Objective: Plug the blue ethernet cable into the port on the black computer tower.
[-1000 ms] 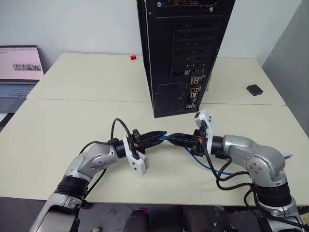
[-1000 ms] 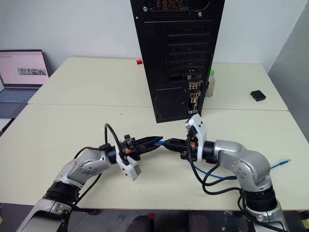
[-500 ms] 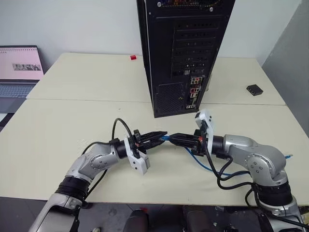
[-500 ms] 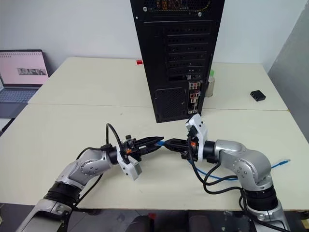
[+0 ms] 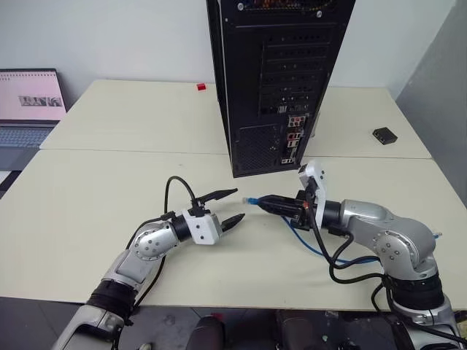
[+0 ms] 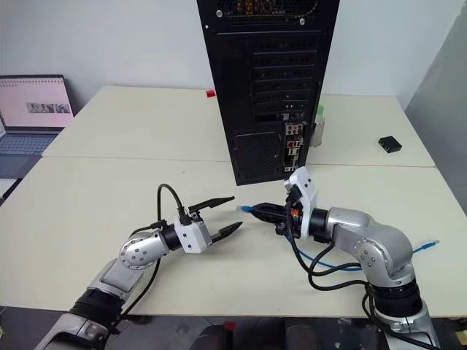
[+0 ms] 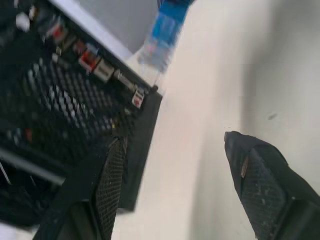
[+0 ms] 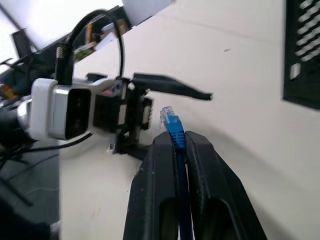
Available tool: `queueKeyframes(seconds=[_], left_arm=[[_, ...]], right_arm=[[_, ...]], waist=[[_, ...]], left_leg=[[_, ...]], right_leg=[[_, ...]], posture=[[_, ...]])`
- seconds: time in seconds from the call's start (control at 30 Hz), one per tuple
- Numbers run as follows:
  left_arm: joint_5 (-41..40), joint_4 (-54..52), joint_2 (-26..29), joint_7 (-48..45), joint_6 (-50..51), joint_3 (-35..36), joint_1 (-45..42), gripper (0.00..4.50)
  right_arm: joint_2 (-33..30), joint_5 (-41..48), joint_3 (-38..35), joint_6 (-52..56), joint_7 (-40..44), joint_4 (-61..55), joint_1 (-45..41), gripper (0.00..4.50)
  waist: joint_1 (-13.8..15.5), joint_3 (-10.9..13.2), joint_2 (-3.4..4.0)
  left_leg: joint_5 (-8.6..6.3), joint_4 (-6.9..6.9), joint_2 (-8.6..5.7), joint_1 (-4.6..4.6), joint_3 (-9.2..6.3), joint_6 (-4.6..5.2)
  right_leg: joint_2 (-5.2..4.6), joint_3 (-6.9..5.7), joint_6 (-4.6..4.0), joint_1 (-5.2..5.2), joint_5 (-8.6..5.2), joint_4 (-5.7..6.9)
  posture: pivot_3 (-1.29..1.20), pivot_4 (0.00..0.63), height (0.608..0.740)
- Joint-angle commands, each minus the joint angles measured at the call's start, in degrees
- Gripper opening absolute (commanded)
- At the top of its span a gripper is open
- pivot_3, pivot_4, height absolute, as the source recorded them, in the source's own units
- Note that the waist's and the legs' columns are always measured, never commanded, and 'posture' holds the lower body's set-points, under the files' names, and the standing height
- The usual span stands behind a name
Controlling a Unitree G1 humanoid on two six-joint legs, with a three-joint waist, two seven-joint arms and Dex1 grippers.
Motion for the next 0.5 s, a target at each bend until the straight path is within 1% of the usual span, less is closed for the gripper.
queueKeyframes(seconds=[0.03, 0.13, 0.27, 0.37, 0.5], left_arm=[[-8.86, -12.80, -1.79, -0.59, 18.44, 2.03, 2.92, 3.23], [-11.55, -20.15, -3.55, 0.97, 29.53, 2.24, 4.05, 3.23], [-12.45, -26.52, -7.82, 6.20, 44.33, 2.52, 1.58, 3.23], [-11.18, -29.18, -9.44, 7.77, 50.07, 1.85, -0.09, 3.23], [-9.45, -30.53, -11.42, 8.84, 53.36, 0.26, -1.96, 3.23]], right_arm=[[-0.09, -5.10, -2.12, -6.26, -5.38, -3.85, 0.38, 0.00], [0.45, -9.69, -0.81, -8.82, -9.89, -5.07, 0.72, 0.00], [3.65, -19.27, 3.17, -12.66, -19.76, -6.83, 2.01, 0.00], [7.69, -24.10, 4.41, -13.74, -26.27, -5.74, 2.27, 0.00], [14.36, -31.03, 5.42, -15.98, -35.68, -1.90, 1.84, 0.00]], waist=[[-0.08, 0.00, 0.00], [-0.12, 0.00, 0.00], [-0.11, 0.00, 0.00], [-0.11, 0.00, 0.00], [-0.08, 0.00, 0.00]], left_leg=[[0.00, 0.00, 0.01, -0.02, -0.01, 0.00], [0.00, -0.02, 0.02, 0.00, -0.01, 0.00], [0.00, 0.00, 0.03, 0.01, -0.02, -0.01], [0.01, 0.00, 0.02, 0.01, -0.01, -0.02], [0.02, -0.02, 0.02, 0.02, 0.00, -0.04]], right_leg=[[0.00, 0.00, 0.00, 0.00, 0.00, 0.00], [0.02, 0.01, 0.01, 0.00, 0.00, 0.01], [0.04, 0.03, 0.01, 0.00, 0.00, 0.04], [0.05, 0.04, 0.01, 0.00, -0.01, 0.03], [0.05, 0.07, 0.00, -0.01, 0.00, 0.02]], posture=[[0.00, 0.150, 0.740], [0.00, 0.150, 0.740], [0.00, 0.150, 0.740], [0.00, 0.150, 0.740], [0.00, 0.150, 0.740]])
